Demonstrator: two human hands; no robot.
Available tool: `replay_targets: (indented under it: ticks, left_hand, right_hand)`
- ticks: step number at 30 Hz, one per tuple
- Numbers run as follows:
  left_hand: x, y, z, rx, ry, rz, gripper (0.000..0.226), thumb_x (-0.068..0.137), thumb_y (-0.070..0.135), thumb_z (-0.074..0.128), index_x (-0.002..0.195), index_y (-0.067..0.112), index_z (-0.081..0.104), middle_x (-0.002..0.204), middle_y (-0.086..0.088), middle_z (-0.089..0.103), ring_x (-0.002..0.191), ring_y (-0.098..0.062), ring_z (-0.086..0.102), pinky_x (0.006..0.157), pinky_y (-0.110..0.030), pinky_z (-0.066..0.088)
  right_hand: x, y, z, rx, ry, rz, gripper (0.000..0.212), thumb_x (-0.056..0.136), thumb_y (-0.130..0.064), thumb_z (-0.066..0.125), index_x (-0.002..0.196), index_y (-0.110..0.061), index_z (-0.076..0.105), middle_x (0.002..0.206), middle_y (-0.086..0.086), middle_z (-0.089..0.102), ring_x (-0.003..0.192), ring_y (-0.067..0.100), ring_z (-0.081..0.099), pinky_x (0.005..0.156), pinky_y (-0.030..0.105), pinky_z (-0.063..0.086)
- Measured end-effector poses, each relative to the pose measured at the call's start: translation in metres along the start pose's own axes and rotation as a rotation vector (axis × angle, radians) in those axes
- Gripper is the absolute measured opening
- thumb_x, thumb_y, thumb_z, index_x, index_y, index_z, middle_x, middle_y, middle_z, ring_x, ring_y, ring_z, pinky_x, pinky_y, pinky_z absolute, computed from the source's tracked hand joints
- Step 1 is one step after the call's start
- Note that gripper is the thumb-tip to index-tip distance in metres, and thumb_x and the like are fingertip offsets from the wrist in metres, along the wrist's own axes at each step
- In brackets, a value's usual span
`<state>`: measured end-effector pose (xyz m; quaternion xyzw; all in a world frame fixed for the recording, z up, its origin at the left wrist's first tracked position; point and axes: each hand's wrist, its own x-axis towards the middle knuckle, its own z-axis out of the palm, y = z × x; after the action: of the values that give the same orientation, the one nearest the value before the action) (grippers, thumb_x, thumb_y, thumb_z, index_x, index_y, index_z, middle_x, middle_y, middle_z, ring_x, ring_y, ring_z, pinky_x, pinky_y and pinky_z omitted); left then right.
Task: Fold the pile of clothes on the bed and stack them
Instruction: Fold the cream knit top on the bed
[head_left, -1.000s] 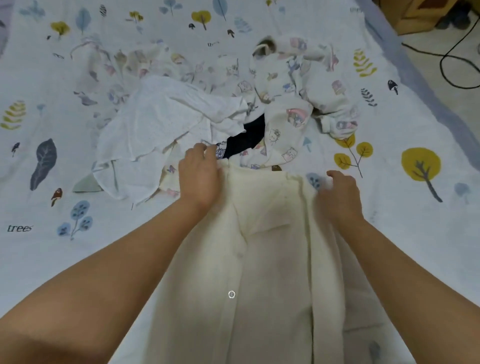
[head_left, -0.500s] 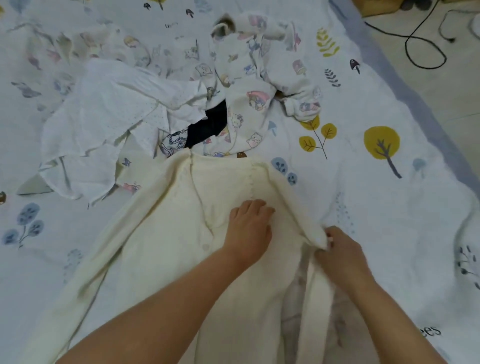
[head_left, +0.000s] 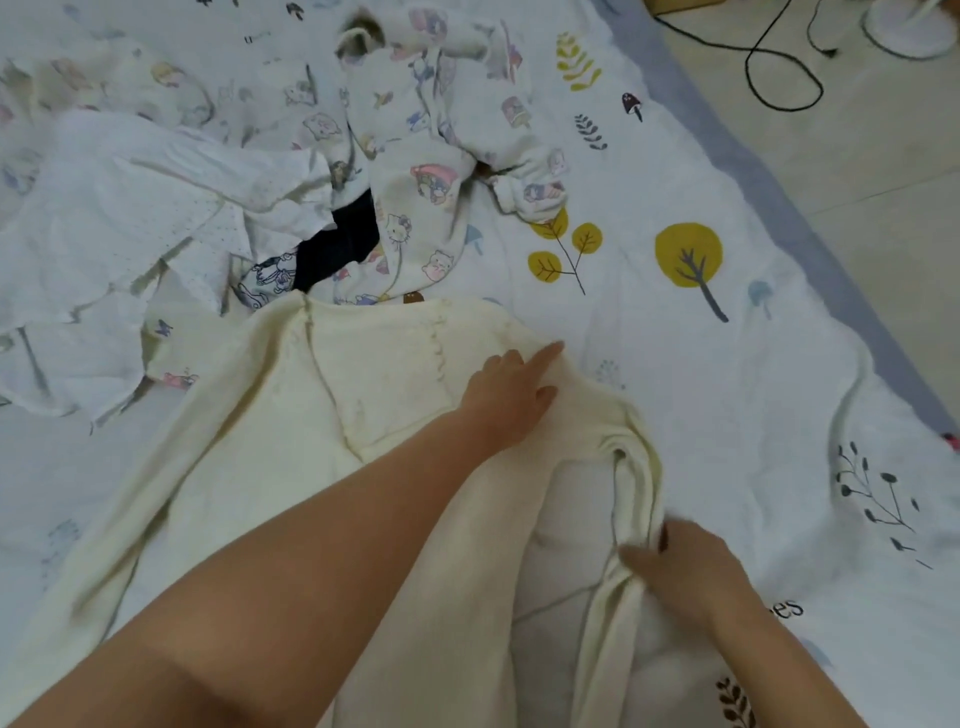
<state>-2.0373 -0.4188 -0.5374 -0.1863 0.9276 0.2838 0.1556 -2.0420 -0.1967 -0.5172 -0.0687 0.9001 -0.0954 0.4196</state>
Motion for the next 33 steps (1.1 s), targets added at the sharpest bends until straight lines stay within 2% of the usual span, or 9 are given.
replay_targets:
  ticks: [5,9,12,14,16,19,21,26,33]
  left_hand:
    - [0.007,0.012,-0.005,-0.048,-0.119,0.037,0.034,0.098,0.028,0.038,0.126,0.016,0.051,0.123,-0.010,0.049,0.114,-0.028,0.047,0.093,-0.036,0.037]
    - [-0.006,0.007,-0.026,-0.634,-0.140,-0.134,0.031,0.098,0.025,0.042,0.119,0.008,0.057,0.115,-0.006,0.057,0.106,-0.020,0.053,0.085,-0.029,0.039]
    - [-0.018,-0.005,-0.049,-1.154,-0.160,-0.322,0.027,0.095,0.036,0.049,0.110,0.016,0.060,0.098,0.000,0.063,0.086,-0.018,0.063,0.070,-0.028,0.051]
    - [-0.025,-0.016,-0.063,-1.315,-0.175,-0.322,0.020,0.093,0.036,0.053,0.101,0.018,0.060,0.082,0.004,0.066,0.074,-0.014,0.065,0.063,-0.026,0.054]
    - [-0.031,-0.031,-0.073,-1.355,-0.174,-0.281,0.029,0.090,0.027,0.059,0.117,0.019,0.054,0.097,0.002,0.064,0.083,-0.014,0.062,0.073,-0.025,0.054]
    - [-0.042,-0.054,-0.077,-1.288,-0.142,-0.276,0.070,0.089,0.004,0.056,0.147,0.023,0.021,0.139,0.004,0.042,0.105,-0.011,0.053,0.080,-0.020,0.049]
    - [-0.053,-0.069,-0.073,-1.085,-0.121,-0.322,0.080,0.086,0.003,0.061,0.149,0.023,0.014,0.141,0.004,0.040,0.095,-0.011,0.054,0.073,-0.022,0.048]
    - [-0.086,-0.105,-0.053,-0.787,-0.080,-0.448,0.048,0.081,0.013,0.071,0.122,0.002,0.046,0.078,-0.009,0.058,0.063,-0.019,0.053,0.069,-0.035,0.049]
    - [-0.107,-0.104,-0.034,-0.374,-0.153,-0.346,0.027,0.088,0.021,0.059,0.066,0.012,0.046,0.065,-0.003,0.044,0.055,-0.012,0.039,0.052,-0.021,0.031]
  right_hand:
    - [-0.015,0.000,-0.002,0.266,0.110,-0.049,0.009,0.084,-0.023,0.061,0.084,-0.015,0.057,0.080,0.005,0.064,0.078,0.024,0.062,0.073,0.039,0.052]
    - [-0.060,-0.035,-0.028,0.338,0.229,-0.173,0.023,0.079,-0.031,0.069,0.078,-0.014,0.053,0.070,0.005,0.060,0.063,0.018,0.055,0.055,0.031,0.040]
    - [-0.101,-0.073,-0.030,0.351,0.203,-0.334,0.019,0.075,-0.031,0.067,0.088,-0.026,0.054,0.075,-0.006,0.063,0.070,0.015,0.060,0.064,0.033,0.047]
    - [-0.119,-0.095,-0.013,0.293,0.133,-0.473,0.031,0.072,-0.031,0.061,0.101,-0.032,0.048,0.081,-0.010,0.062,0.074,0.012,0.059,0.064,0.025,0.046]
    - [-0.127,-0.118,0.017,0.257,0.056,-0.576,0.039,0.076,-0.027,0.059,0.109,-0.036,0.041,0.084,-0.014,0.055,0.075,0.007,0.052,0.061,0.014,0.037]
    - [-0.116,-0.144,0.071,0.302,-0.072,-0.586,0.039,0.079,-0.026,0.059,0.114,-0.027,0.040,0.090,-0.010,0.052,0.082,0.012,0.051,0.069,0.017,0.036]
    - [-0.101,-0.153,0.103,0.274,-0.177,-0.579,0.034,0.080,-0.026,0.058,0.109,-0.019,0.041,0.093,-0.003,0.047,0.081,0.016,0.045,0.069,0.021,0.034]
    - [-0.074,-0.150,0.125,0.128,-0.228,-0.568,0.038,0.088,-0.026,0.053,0.124,-0.019,0.048,0.117,0.001,0.054,0.104,0.017,0.054,0.094,0.028,0.042]
    - [-0.071,-0.115,0.100,-0.352,-0.260,-0.425,0.038,0.090,-0.039,0.051,0.120,-0.015,0.049,0.122,0.004,0.054,0.110,0.020,0.053,0.084,0.026,0.039]
